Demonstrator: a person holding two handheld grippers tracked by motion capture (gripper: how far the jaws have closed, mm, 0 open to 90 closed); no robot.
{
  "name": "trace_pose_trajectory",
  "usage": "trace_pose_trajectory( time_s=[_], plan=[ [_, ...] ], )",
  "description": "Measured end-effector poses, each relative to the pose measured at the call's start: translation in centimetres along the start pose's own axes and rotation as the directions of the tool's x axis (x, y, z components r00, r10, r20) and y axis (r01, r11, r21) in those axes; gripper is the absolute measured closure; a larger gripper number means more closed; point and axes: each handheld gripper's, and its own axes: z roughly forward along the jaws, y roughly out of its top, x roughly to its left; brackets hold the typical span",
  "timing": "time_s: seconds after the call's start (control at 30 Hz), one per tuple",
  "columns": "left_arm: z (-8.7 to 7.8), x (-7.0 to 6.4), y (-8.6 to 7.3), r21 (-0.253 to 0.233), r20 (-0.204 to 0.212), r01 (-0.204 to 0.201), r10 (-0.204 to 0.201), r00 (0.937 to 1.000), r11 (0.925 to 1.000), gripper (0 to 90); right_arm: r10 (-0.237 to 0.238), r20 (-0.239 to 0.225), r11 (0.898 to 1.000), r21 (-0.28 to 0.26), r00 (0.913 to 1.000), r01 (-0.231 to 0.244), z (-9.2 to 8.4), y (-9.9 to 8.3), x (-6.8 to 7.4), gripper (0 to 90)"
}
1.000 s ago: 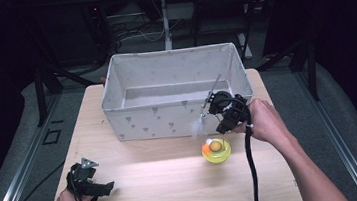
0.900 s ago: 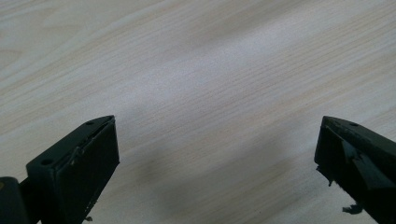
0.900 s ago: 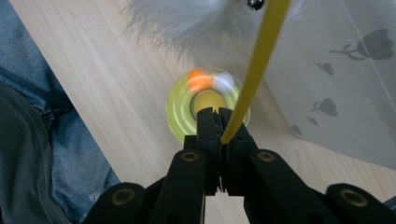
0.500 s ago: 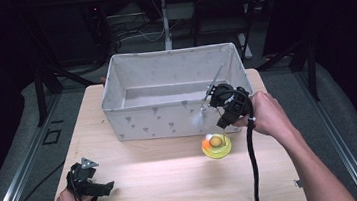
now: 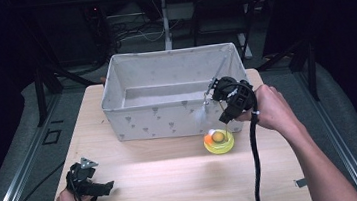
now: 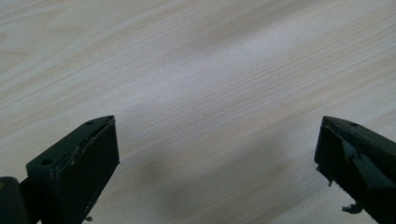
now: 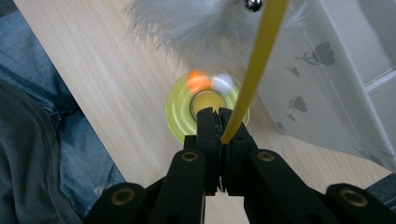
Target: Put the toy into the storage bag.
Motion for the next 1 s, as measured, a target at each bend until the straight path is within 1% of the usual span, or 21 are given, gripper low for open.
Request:
trace_pose_trajectory(
  time_s=[0.13,0.17,0.2,0.47,0.63,0.67,0.7,0.73,0.87,1.0],
  plan=[
    [0.0,0.0,0.0,0.001,0.000,-0.002,0.002,1.0000,1.0000,0.0,0.004,0.001,1.000,-0.008,1.0000,-0.004,-0.4,0.1,-0.1,88.1],
    [0.0,0.0,0.0,0.001,-0.001,-0.005,0.005,1.0000,1.0000,0.0,0.002,0.005,1.000,-0.004,1.0000,-0.002,-0.6,0.1,-0.1,88.1],
    [0.0,0.0,0.0,0.002,0.000,-0.007,0.007,1.0000,1.0000,0.0,0.002,0.010,1.000,-0.011,0.9999,-0.002,-0.8,0.2,-0.1,88.2],
    [0.0,0.0,0.0,-0.003,0.000,-0.002,0.002,1.0000,1.0000,0.0,-0.002,0.013,1.000,-0.025,0.9999,0.002,-2.1,0.5,-0.2,88.2],
    [0.1,0.0,0.1,0.002,0.003,-0.010,0.010,0.9999,0.9999,0.0,-0.004,0.021,1.000,-0.023,0.9998,0.005,-3.0,0.7,-0.2,88.2],
    [0.1,-0.1,0.0,-0.005,0.001,-0.005,0.005,1.0000,1.0000,0.0,-0.005,0.024,1.000,-0.025,0.9997,0.006,-3.1,0.7,-0.2,88.1],
    [0.1,0.0,0.1,-0.002,0.005,-0.007,0.007,1.0000,1.0000,0.0,-0.005,0.026,1.000,-0.029,0.9996,0.006,-3.4,0.8,-0.2,88.1],
    [0.1,-0.1,0.1,-0.007,0.000,-0.006,0.006,1.0000,1.0000,0.0,-0.005,0.029,1.000,-0.028,0.9996,0.006,-3.5,0.8,-0.1,88.1],
    [0.1,-0.1,0.1,-0.003,0.005,-0.009,0.009,1.0000,1.0000,0.0,-0.009,0.041,1.000,-0.029,0.9991,0.010,-4.4,1.0,-0.2,88.2],
    [0.1,-0.1,0.1,-0.002,0.005,-0.005,0.005,1.0000,1.0000,0.0,-0.008,0.041,0.999,-0.031,0.9991,0.009,-5.0,1.1,-0.3,88.1]
  ],
)
